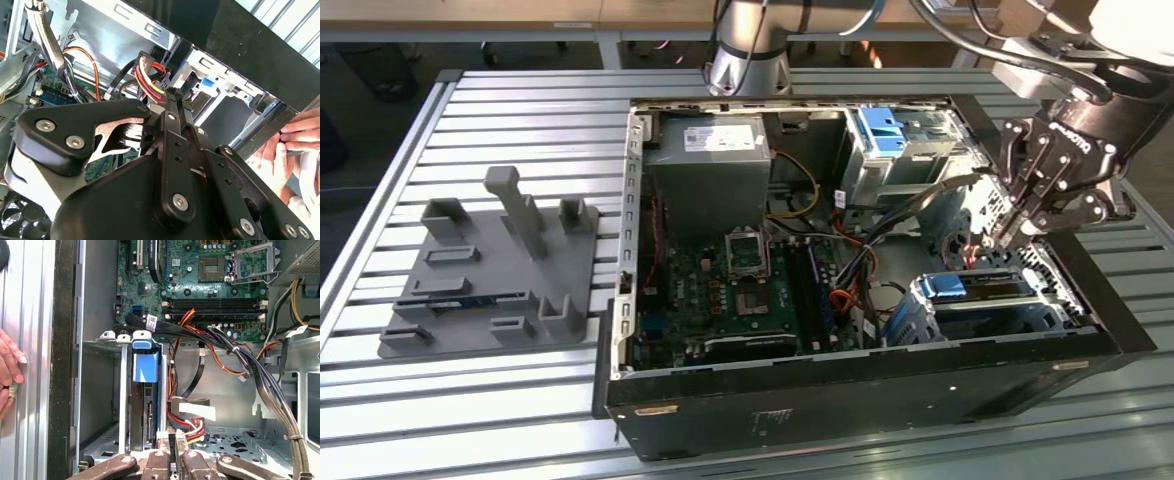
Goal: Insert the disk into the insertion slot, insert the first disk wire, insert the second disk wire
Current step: 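Insert the first disk wire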
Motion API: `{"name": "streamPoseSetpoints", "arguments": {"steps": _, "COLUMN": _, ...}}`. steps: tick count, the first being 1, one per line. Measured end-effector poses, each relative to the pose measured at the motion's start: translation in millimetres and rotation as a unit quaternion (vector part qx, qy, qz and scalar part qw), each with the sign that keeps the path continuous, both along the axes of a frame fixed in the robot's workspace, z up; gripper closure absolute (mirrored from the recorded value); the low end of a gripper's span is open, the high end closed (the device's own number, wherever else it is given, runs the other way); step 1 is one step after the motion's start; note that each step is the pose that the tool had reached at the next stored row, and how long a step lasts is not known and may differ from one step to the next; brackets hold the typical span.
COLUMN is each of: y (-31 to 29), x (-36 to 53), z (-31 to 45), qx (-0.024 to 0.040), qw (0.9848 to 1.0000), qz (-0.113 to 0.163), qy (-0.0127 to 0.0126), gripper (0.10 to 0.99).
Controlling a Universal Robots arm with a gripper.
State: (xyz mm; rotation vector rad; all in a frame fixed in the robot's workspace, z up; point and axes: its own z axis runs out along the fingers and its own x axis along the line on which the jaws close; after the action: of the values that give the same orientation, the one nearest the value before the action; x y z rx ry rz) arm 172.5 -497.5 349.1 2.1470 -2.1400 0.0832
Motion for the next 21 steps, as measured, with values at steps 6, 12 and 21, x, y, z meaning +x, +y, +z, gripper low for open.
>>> {"name": "streamPoseSetpoints", "arguments": {"steps": 6, "y": -8.4, "x": -2.3, "z": -0.2, "qx": 0.0079, "qw": 1.0000, "qz": 0.000, "qy": -0.0038, "gripper": 0.922}}
{"name": "streamPoseSetpoints", "arguments": {"steps": 12, "y": -16.9, "x": -2.8, "z": -1.2, "qx": 0.0274, "qw": 0.9996, "qz": 0.001, "qy": -0.0095, "gripper": 0.922}}
{"name": "streamPoseSetpoints", "arguments": {"steps": 21, "y": -21.9, "x": -6.2, "z": -2.9, "qx": 0.0467, "qw": 0.9988, "qz": 0.007, "qy": -0.0107, "gripper": 0.922}}
